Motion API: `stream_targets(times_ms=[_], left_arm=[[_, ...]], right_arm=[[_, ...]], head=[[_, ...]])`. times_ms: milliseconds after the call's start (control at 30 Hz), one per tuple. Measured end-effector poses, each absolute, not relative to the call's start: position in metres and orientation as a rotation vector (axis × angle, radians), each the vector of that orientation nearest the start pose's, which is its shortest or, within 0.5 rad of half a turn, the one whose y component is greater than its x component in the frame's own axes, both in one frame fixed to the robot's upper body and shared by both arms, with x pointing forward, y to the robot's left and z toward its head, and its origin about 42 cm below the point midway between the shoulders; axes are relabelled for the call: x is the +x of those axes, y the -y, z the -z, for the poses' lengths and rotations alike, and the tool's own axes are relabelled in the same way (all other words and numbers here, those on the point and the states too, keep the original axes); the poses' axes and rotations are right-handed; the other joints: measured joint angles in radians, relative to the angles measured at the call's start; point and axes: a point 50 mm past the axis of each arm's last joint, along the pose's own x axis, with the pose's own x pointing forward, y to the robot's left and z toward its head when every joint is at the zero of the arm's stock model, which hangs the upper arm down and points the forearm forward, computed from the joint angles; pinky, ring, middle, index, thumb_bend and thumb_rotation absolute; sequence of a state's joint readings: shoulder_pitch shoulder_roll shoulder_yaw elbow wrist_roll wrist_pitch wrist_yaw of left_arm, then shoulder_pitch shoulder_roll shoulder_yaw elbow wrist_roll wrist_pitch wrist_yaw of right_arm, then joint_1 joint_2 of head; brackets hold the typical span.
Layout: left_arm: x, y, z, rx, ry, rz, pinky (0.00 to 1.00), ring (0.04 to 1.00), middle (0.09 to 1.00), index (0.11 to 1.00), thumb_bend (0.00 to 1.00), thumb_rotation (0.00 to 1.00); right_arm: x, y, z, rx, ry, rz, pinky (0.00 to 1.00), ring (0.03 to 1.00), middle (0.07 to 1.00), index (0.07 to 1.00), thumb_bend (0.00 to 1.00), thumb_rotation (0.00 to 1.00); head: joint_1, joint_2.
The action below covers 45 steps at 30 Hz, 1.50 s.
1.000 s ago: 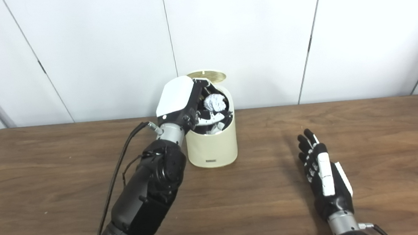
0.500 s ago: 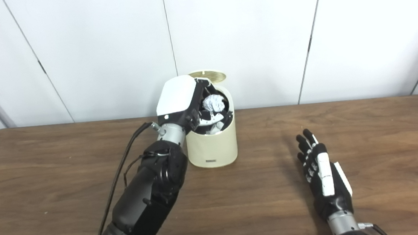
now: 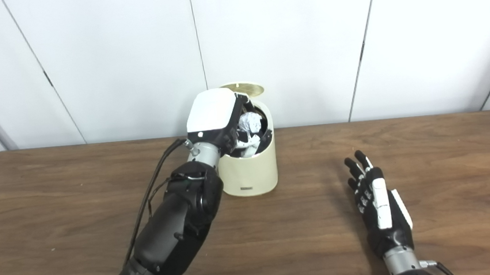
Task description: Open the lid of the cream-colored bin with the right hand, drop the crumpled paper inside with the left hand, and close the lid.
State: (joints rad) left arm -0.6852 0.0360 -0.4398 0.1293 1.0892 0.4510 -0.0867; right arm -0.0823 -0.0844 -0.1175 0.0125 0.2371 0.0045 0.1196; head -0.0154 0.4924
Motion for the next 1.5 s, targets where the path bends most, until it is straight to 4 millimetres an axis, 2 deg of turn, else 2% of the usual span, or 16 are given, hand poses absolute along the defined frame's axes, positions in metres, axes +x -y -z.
stream_targets(times_ms=[133, 233, 367, 467, 500, 533, 567, 600, 667, 900, 1167, 1367, 1500], left_arm=[[0.430, -0.067, -0.276, 1.270, 0.347, 0.023, 0.39, 0.414, 0.481, 0.513, 0.51, 0.00], [0.429, -0.066, -0.278, 1.295, 0.339, 0.018, 0.36, 0.411, 0.488, 0.514, 0.50, 0.00], [0.429, -0.064, -0.279, 1.331, 0.330, 0.007, 0.37, 0.424, 0.527, 0.501, 0.50, 0.00], [0.429, -0.064, -0.279, 1.341, 0.325, 0.003, 0.36, 0.411, 0.510, 0.513, 0.50, 0.00], [0.429, -0.064, -0.279, 1.345, 0.323, 0.002, 0.37, 0.470, 0.472, 0.516, 0.52, 0.00], [0.429, -0.064, -0.279, 1.352, 0.319, 0.004, 0.37, 0.490, 0.459, 0.517, 0.52, 0.00], [0.429, -0.064, -0.279, 1.358, 0.313, 0.007, 0.41, 0.536, 0.568, 0.612, 0.77, 0.01], [0.429, -0.064, -0.280, 1.360, 0.308, 0.008, 0.42, 0.550, 0.597, 0.636, 0.82, 0.01], [0.429, -0.064, -0.280, 1.365, 0.298, 0.014, 0.47, 0.609, 0.651, 0.687, 0.88, 0.00], [0.428, -0.065, -0.285, 1.355, 0.270, 0.039, 0.53, 0.680, 0.726, 0.746, 0.89, 0.00], [0.428, -0.065, -0.286, 1.356, 0.267, 0.042, 0.55, 0.691, 0.738, 0.749, 0.89, 0.00], [0.428, -0.065, -0.286, 1.354, 0.266, 0.041, 0.47, 0.606, 0.661, 0.712, 0.88, 0.00], [0.427, -0.065, -0.287, 1.345, 0.264, 0.040, 0.44, 0.577, 0.639, 0.622, 0.84, 0.00]], right_arm=[[0.310, 0.260, -0.120, 0.150, 0.091, -0.031, 1.00, 0.985, 0.919, 0.969, 0.54, 1.00], [0.310, 0.260, -0.120, 0.148, 0.092, -0.040, 1.00, 0.975, 0.912, 0.966, 0.54, 1.00], [0.310, 0.259, -0.120, 0.145, 0.092, -0.052, 1.00, 0.973, 0.913, 0.972, 0.54, 1.00], [0.310, 0.258, -0.120, 0.145, 0.093, -0.056, 1.00, 0.972, 0.909, 0.969, 0.55, 1.00], [0.310, 0.258, -0.120, 0.144, 0.093, -0.057, 1.00, 0.971, 0.907, 0.968, 0.55, 1.00], [0.310, 0.258, -0.120, 0.144, 0.093, -0.057, 1.00, 0.971, 0.907, 0.967, 0.55, 1.00], [0.310, 0.258, -0.120, 0.144, 0.093, -0.057, 1.00, 0.970, 0.904, 0.967, 0.54, 1.00], [0.310, 0.258, -0.120, 0.144, 0.093, -0.057, 1.00, 0.970, 0.903, 0.967, 0.54, 1.00], [0.310, 0.258, -0.120, 0.145, 0.093, -0.058, 1.00, 0.972, 0.901, 0.969, 0.53, 1.00], [0.310, 0.258, -0.120, 0.146, 0.093, -0.058, 1.00, 0.971, 0.905, 0.973, 0.53, 1.00], [0.310, 0.258, -0.120, 0.147, 0.094, -0.058, 1.00, 0.974, 0.903, 0.971, 0.53, 1.00], [0.310, 0.259, -0.120, 0.153, 0.094, -0.058, 1.00, 0.966, 0.895, 0.964, 0.54, 1.00], [0.310, 0.259, -0.120, 0.153, 0.094, -0.058, 1.00, 0.957, 0.889, 0.958, 0.53, 1.00]], head=[[0.003, -0.002], [0.003, -0.002], [0.005, -0.002], [0.005, -0.003], [0.003, 0.000], [0.003, 0.000], [0.003, -0.001], [0.003, -0.002], [0.003, -0.002], [0.002, -0.002], [0.002, 0.000], [0.005, 0.002], [0.006, 0.005]])
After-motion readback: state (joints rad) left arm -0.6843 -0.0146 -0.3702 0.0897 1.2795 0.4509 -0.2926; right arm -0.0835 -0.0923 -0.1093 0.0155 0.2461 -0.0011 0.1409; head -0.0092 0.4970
